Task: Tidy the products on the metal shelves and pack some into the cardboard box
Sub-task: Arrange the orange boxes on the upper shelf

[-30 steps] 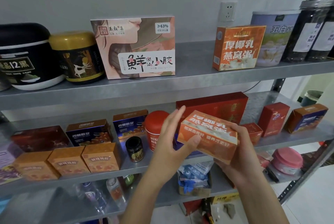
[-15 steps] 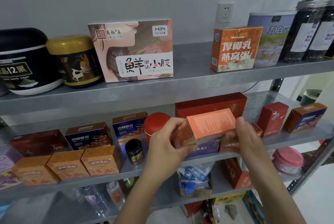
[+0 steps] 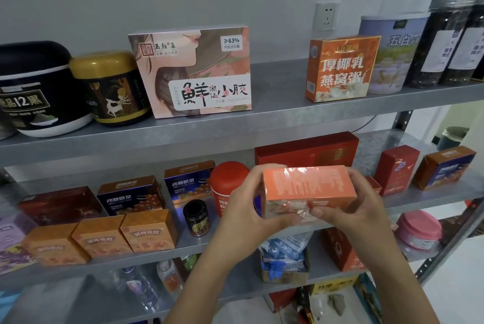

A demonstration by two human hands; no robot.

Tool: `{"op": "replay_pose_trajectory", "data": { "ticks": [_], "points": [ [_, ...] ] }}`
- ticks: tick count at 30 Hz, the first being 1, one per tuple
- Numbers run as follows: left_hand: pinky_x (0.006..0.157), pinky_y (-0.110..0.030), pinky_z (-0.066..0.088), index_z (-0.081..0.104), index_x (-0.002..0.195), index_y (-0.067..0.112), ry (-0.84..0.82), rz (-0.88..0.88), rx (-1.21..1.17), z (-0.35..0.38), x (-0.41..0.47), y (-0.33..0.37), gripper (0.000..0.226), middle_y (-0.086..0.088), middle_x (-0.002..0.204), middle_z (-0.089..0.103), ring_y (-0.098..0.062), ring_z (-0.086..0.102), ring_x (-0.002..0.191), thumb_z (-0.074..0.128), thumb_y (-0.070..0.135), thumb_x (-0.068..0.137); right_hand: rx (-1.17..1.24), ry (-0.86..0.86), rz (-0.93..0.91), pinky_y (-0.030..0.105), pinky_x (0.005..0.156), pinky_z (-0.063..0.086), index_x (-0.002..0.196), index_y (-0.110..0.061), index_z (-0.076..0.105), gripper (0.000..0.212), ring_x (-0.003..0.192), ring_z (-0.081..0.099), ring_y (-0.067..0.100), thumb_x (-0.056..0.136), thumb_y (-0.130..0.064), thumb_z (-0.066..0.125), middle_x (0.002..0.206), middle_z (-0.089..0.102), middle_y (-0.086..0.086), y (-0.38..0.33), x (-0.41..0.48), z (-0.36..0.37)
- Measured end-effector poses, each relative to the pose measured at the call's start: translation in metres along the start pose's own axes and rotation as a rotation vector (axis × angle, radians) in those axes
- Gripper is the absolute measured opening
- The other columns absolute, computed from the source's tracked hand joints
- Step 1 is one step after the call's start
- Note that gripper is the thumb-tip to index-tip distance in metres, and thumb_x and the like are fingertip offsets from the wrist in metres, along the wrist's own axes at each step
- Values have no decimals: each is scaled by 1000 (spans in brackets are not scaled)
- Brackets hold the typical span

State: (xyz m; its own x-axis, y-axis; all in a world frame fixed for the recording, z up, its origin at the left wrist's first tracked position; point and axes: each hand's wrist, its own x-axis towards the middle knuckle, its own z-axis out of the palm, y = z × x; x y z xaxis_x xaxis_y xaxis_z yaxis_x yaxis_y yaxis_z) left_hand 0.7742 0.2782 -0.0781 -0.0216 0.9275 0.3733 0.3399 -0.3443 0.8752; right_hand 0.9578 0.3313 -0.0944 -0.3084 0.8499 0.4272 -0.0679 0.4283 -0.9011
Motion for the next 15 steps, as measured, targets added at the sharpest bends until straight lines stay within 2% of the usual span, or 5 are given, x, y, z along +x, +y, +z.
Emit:
{"op": "replay_pose_trajectory", "data": {
  "ticks": [3, 8, 12, 15],
  "points": [
    [78, -19, 55, 55, 107, 31, 100, -4, -5, 5, -3, 0, 53, 20, 105, 67, -2, 66, 99, 88, 16, 67, -9, -9, -14, 15, 76, 53, 110, -26, 55, 59, 93, 68, 9, 58, -42, 76, 103, 69, -9, -5, -1, 3],
    [79, -16, 54, 52, 102, 36, 176, 5, 28, 17, -7, 5, 50, 25, 103, 65, 2, 65, 98, 86, 26, 67, -29, -51, -49, 13, 77, 52, 112, -27, 55, 58, 97, 66, 6, 61, -42, 78, 105, 68, -11, -11, 2, -2],
    [82, -20, 55, 52, 104, 36, 150, 33, 38, 18, -7, 6, 50, 21, 104, 65, 0, 65, 99, 85, 32, 66, -30, -62, -62, 18, 81, 53, 111, -36, 57, 59, 100, 66, 12, 61, -60, 79, 108, 67, -6, -13, -1, -8],
    [82, -19, 54, 55, 104, 32, 127, 13, -21, 14, -8, 9, 49, 21, 103, 66, -1, 65, 99, 84, 28, 65, 25, -87, -32, 20, 83, 54, 116, -35, 58, 63, 103, 66, 13, 61, -56, 82, 113, 67, -4, -13, -6, -13]
  ]
}}
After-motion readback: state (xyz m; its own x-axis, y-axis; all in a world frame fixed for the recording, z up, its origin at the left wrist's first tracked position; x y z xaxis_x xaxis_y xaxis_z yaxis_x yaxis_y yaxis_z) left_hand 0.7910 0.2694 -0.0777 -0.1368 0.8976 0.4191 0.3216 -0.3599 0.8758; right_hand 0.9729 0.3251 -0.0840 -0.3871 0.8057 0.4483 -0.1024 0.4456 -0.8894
